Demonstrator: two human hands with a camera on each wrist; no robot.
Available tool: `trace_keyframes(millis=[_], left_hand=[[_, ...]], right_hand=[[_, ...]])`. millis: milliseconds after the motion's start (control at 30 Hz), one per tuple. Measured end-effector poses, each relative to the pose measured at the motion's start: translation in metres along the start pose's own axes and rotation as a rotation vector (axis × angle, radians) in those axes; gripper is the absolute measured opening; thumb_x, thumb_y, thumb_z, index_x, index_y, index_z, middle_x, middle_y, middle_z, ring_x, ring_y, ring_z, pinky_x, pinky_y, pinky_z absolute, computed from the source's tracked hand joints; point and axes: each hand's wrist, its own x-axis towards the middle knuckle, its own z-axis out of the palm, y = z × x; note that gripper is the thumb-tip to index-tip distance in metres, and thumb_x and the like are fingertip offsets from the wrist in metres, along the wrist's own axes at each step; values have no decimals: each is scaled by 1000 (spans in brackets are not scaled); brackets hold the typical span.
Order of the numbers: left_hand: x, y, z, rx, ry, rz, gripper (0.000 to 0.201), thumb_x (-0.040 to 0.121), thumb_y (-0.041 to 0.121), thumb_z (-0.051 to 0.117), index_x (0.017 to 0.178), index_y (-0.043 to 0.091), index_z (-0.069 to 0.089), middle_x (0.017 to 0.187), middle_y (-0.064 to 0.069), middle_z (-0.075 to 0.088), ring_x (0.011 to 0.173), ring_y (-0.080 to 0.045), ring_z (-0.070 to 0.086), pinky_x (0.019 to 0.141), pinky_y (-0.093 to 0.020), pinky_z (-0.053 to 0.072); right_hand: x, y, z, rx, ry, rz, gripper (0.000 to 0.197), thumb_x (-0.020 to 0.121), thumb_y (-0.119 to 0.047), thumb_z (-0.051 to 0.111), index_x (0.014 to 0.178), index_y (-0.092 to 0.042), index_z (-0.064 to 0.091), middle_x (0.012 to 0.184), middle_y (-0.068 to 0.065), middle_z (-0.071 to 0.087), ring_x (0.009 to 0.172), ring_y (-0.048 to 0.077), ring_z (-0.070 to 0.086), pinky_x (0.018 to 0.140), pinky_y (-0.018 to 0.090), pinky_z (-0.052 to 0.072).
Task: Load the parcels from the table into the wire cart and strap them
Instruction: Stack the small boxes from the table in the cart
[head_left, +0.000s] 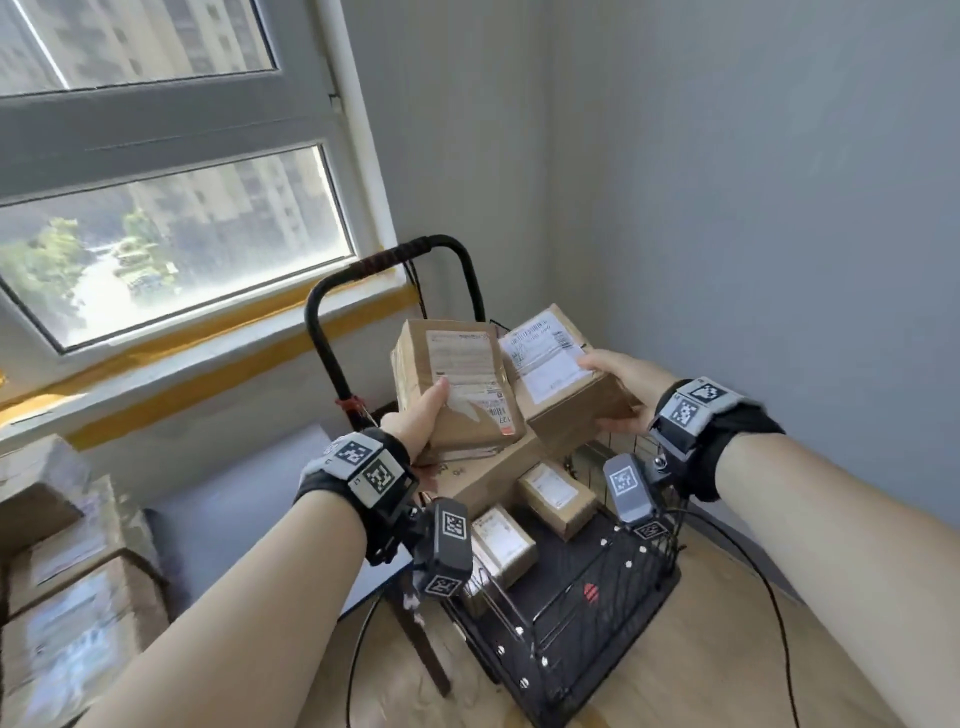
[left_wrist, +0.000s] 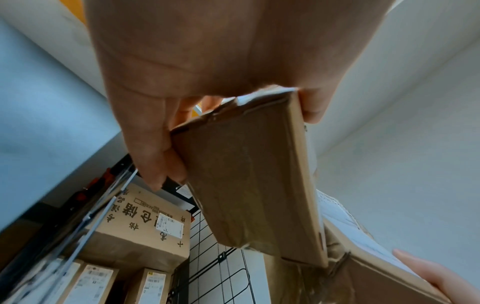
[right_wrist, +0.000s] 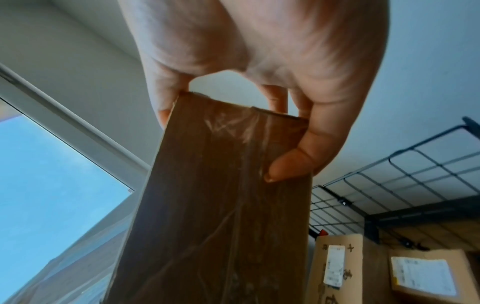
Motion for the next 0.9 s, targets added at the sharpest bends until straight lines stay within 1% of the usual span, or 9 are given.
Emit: trace_keyframes(millis=[67, 167, 267, 400, 500, 633, 767, 833, 900], left_hand=[[7, 7, 29, 73, 24, 14, 91, 72, 73, 56, 135, 10, 42, 125, -12, 57, 103, -29, 63, 86, -43, 55], [27, 13, 61, 142, 44, -19, 82, 79, 68, 53, 135, 8, 42, 121, -13, 58, 96, -27, 62, 79, -37, 56], [53, 11, 80, 162, 74, -70, 78, 82, 62, 56, 135, 7, 42, 121, -12, 61, 99, -26, 63, 80, -34, 53], [98, 6, 91, 166, 130, -134, 83, 81, 57, 60, 140, 6, 35, 126, -14, 57, 103, -25, 60, 85, -33, 50], [142, -1, 95, 170, 115, -179, 83, 80, 60, 59, 139, 7, 36, 124, -13, 57, 93, -23, 58, 83, -31, 49], [205, -19, 107, 178, 102, -272, 92, 70, 68, 61, 136, 7, 43, 118, -10, 59, 103, -28, 61, 97, -39, 49], [240, -45, 121, 191, 92, -393, 98, 67, 71, 62, 137, 5, 42, 127, -12, 56, 110, -31, 59, 98, -40, 48], [253, -59, 126, 208, 117, -434, 94, 72, 66, 62, 139, 4, 38, 131, -14, 52, 116, -32, 55, 100, -41, 45], [267, -77, 131, 224, 134, -466, 89, 77, 62, 61, 139, 4, 37, 133, -14, 51, 118, -33, 53, 100, -41, 45]], right_hand=[[19, -4, -24, -41, -8, 21, 37, 70, -37, 74, 100, -17, 66, 101, 9, 69, 98, 21, 60, 76, 37, 58], [50, -6, -46, -90, -36, 61, 31, 75, -32, 72, 101, -16, 65, 98, 10, 68, 94, 20, 60, 79, 39, 58], [85, -3, -52, -148, -62, 124, 33, 74, -32, 75, 100, -15, 64, 101, 11, 68, 97, 22, 60, 80, 41, 58], [136, 1, -40, -213, -93, 184, 28, 75, -32, 76, 94, -15, 63, 105, 12, 67, 101, 24, 60, 82, 43, 57], [179, 5, -26, -309, -95, 229, 27, 76, -29, 75, 91, -13, 59, 105, 12, 64, 103, 25, 59, 84, 45, 57], [238, 14, -9, -454, -112, 304, 42, 74, -29, 76, 106, -9, 58, 107, 11, 62, 98, 24, 60, 79, 44, 58], [287, 32, 5, -576, -143, 380, 60, 70, -31, 79, 119, -7, 55, 115, 10, 57, 105, 26, 59, 66, 39, 60], [308, 43, 14, -611, -185, 420, 59, 72, -29, 79, 120, -6, 54, 115, 10, 55, 108, 26, 57, 64, 37, 60], [327, 57, 23, -654, -235, 475, 54, 74, -28, 78, 117, -5, 55, 105, 7, 55, 104, 25, 57, 65, 38, 60]])
